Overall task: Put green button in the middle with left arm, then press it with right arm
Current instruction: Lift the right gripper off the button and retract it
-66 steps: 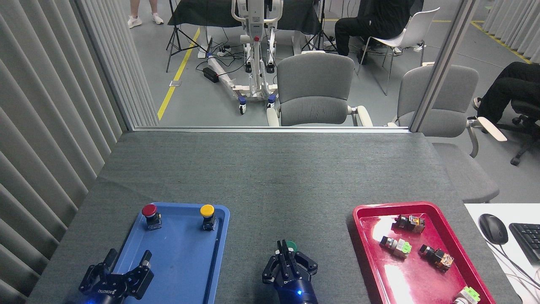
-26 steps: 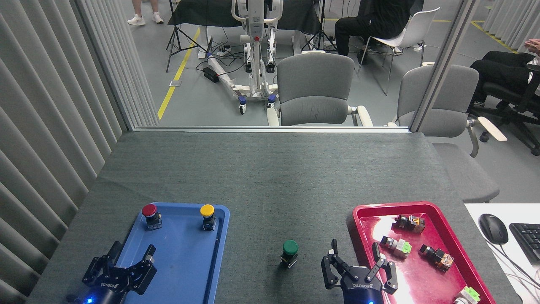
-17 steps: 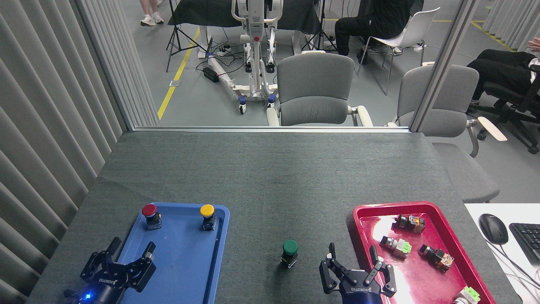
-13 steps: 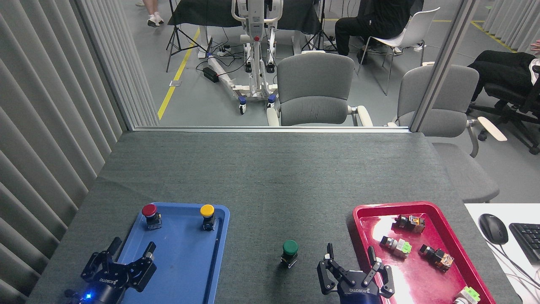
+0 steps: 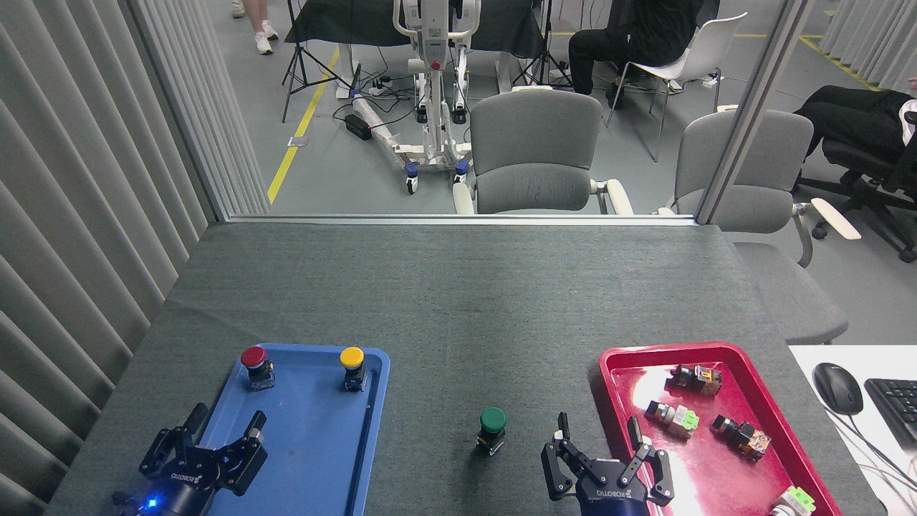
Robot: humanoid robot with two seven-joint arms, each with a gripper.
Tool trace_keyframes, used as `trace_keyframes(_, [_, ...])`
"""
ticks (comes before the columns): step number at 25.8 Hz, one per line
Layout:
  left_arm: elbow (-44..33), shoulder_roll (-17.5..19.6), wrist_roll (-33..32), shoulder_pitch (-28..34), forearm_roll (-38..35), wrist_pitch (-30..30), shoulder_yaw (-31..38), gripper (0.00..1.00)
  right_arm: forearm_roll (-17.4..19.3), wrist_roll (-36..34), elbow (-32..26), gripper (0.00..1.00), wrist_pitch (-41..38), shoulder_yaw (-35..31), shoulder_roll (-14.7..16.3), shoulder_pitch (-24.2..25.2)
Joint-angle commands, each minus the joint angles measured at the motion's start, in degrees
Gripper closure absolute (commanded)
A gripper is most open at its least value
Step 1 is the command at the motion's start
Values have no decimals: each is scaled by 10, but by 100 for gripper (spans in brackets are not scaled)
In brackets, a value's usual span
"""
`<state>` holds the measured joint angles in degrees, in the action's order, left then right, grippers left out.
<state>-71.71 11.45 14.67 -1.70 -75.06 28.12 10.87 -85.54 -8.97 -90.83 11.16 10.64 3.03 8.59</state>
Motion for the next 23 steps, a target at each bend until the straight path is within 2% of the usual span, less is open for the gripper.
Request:
trace_keyframes(1, [0,-1,-1,-1,0,1,1,1,20,4,0,1,-5,-1,1,8])
trace_keyframes(4, [0,-2,-1,0,0,1,1,1,40,4,0,1,-7,-4,1,8])
trace_keyframes(13, [0,-2,0,-1,0,1,2,1,40,2,-4,1,-56,-6,18,6])
trace_keyframes(23, [0,-2,0,-1,1,1,1,1,33,1,-22,1,-58,-8,26,5])
